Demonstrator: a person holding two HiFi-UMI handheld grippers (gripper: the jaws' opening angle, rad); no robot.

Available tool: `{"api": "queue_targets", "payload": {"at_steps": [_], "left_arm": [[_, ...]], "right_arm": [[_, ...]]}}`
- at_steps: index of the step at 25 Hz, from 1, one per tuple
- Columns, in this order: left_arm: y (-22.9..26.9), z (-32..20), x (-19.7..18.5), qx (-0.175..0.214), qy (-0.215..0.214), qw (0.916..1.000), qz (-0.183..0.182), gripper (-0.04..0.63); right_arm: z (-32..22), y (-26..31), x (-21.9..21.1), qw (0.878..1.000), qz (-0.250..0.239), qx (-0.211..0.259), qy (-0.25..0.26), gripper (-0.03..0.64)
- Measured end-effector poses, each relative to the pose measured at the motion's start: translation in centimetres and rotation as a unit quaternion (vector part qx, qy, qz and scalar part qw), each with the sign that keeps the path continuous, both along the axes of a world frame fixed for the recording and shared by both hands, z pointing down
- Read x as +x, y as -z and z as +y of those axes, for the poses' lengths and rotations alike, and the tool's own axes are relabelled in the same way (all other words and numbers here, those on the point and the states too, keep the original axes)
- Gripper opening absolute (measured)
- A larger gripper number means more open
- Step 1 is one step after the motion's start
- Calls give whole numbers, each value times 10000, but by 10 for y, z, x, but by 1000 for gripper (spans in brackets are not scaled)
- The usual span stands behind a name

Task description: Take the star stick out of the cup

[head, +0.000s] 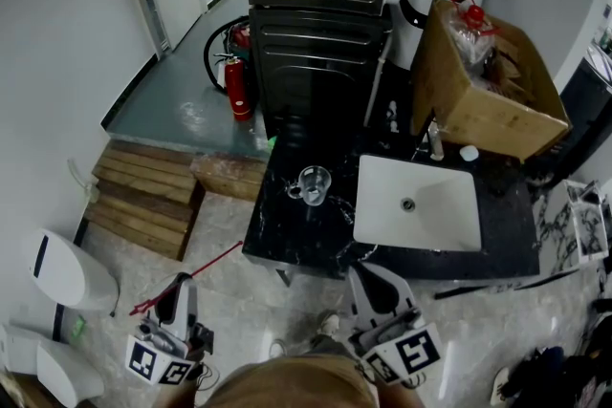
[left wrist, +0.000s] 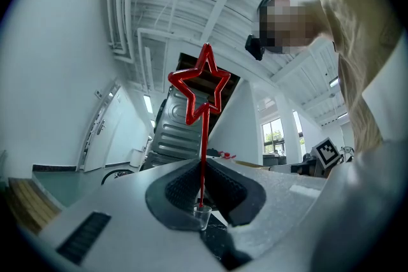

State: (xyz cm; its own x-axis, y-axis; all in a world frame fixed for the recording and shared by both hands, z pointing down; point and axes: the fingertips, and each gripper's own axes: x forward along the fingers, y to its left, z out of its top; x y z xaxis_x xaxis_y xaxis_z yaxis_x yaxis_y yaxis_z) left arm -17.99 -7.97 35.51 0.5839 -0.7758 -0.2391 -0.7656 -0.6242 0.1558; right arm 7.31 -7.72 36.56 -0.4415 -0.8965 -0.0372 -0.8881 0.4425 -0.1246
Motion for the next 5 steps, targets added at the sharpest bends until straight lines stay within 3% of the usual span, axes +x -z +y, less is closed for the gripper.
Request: {"api": "queue_targets", "payload": {"at_steps": [5], "left_arm": [[0,0,-1,-7,-17,10000,6,15]], "right_arm": [[0,4,6,9999,-4,45,-130,2]]}}
